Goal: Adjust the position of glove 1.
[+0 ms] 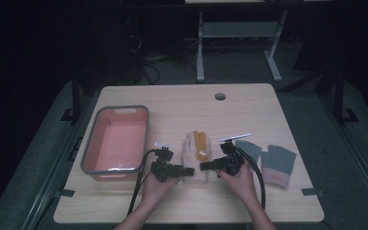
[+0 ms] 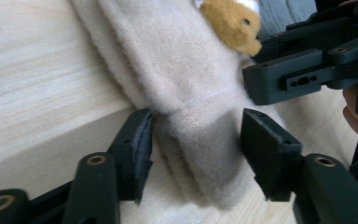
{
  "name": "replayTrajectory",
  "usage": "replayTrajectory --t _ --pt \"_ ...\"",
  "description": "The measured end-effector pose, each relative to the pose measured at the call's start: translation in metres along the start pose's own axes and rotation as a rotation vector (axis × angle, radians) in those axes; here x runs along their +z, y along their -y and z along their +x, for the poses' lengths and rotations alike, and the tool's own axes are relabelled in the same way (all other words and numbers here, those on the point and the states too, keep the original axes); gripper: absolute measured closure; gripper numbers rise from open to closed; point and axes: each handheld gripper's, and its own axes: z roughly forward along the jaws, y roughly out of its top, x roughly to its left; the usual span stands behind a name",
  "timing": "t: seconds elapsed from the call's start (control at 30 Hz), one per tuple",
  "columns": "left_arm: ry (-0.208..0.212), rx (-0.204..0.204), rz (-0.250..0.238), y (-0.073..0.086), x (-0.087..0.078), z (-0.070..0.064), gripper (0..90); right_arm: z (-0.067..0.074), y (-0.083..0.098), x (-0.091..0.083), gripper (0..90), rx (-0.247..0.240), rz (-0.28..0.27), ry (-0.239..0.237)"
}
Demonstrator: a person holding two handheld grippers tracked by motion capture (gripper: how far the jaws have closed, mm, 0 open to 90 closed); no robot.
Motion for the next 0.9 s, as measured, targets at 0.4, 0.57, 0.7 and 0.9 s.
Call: replayTrajectory --t 0.4,0.57,0.7,0.9 --pt "-0.009 0.035 0.03 -0.001 0.002 0.0 58.2 0.003 0.006 0.007 56.4 0.039 -0.032 -0.031" --pt "-0.001 0.037 0.035 -0.003 0.003 0.001 60.1 0.002 0.008 0.01 61.1 0.056 -0.062 -0.045" --pt "0.005 0.023 0.032 -0.003 0.004 0.002 60.4 0.002 0.01 0.012 64.0 0.057 -0.069 -0.049" --pt "0.021 0.005 0.033 -0.004 0.005 0.003 62.2 0.002 0.011 0.013 68.0 0.058 -0.075 -0.045"
